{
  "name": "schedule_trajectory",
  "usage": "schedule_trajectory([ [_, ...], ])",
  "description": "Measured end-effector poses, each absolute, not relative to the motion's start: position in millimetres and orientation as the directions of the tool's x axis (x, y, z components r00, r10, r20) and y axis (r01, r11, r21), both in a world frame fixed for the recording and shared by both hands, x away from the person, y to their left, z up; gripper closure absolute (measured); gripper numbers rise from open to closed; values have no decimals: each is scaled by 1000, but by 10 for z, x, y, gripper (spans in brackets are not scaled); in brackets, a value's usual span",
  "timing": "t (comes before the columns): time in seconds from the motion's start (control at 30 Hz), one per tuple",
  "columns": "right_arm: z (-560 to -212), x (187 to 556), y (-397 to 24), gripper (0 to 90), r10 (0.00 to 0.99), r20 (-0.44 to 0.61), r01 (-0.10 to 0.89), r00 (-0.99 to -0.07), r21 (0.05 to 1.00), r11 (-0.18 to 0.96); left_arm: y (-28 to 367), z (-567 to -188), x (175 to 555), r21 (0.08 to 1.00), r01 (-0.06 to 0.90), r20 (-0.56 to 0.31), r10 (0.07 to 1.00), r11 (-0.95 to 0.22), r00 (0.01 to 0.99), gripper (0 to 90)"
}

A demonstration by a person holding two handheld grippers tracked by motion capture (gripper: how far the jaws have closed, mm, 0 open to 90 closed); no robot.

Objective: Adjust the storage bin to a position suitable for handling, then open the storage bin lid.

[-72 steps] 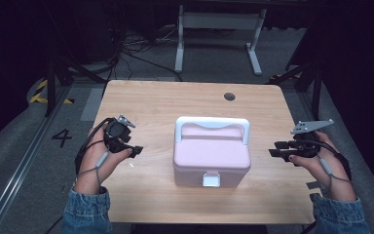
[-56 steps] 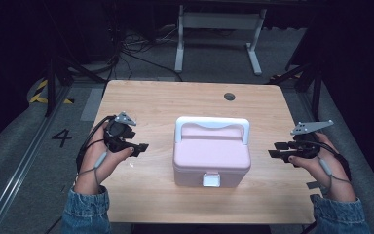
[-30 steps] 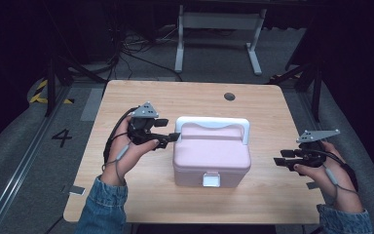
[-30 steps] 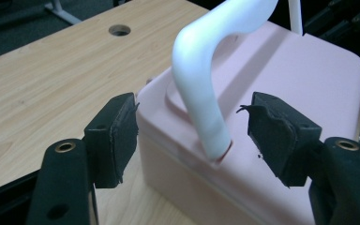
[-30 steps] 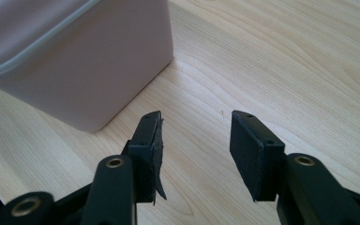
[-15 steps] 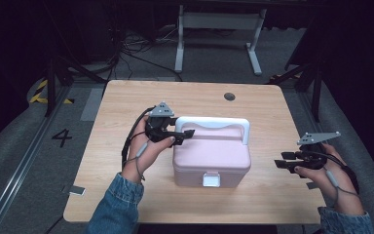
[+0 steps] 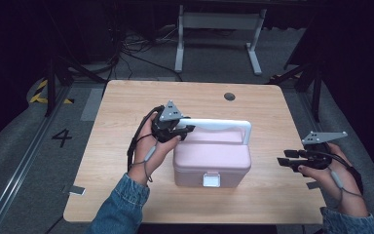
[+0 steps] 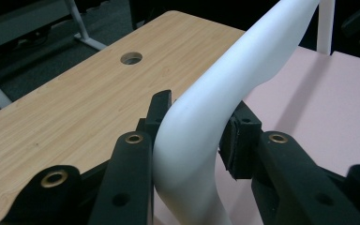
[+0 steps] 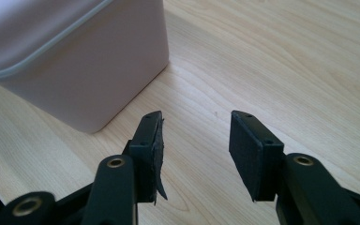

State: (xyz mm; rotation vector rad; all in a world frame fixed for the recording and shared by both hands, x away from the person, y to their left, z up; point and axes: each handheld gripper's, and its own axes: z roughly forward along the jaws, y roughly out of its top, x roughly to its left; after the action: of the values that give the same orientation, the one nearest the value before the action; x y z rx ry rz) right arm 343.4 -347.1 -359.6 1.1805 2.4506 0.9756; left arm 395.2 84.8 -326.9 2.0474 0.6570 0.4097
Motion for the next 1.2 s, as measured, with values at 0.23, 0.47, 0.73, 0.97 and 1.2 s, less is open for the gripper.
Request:
schedule_trajectory([
  [0.23, -3550, 3419, -3524, 560, 768, 53, 584, -638, 683, 438, 843, -3208, 3953, 843, 300, 24, 589, -446, 808, 684],
  [0.47, -3515, 3406, -3570, 562, 771, 55, 578, -635, 696, 426, 829, -3110, 3966, 841, 300, 28, 590, -450, 807, 680],
  [0.73, -3503, 3410, -3573, 566, 759, 73, 570, -647, 708, 417, 852, -3027, 4038, 844, 299, 15, 577, -446, 817, 682],
  [0.97, -3476, 3404, -3527, 585, 737, 98, 553, -669, 728, 405, 865, -2927, 4138, 843, 301, 14, 576, -447, 817, 682],
  [1.2, -3425, 3401, -3465, 615, 719, 115, 528, -686, 759, 382, 890, -2925, 4205, 847, 315, -12, 576, -429, 817, 682],
])
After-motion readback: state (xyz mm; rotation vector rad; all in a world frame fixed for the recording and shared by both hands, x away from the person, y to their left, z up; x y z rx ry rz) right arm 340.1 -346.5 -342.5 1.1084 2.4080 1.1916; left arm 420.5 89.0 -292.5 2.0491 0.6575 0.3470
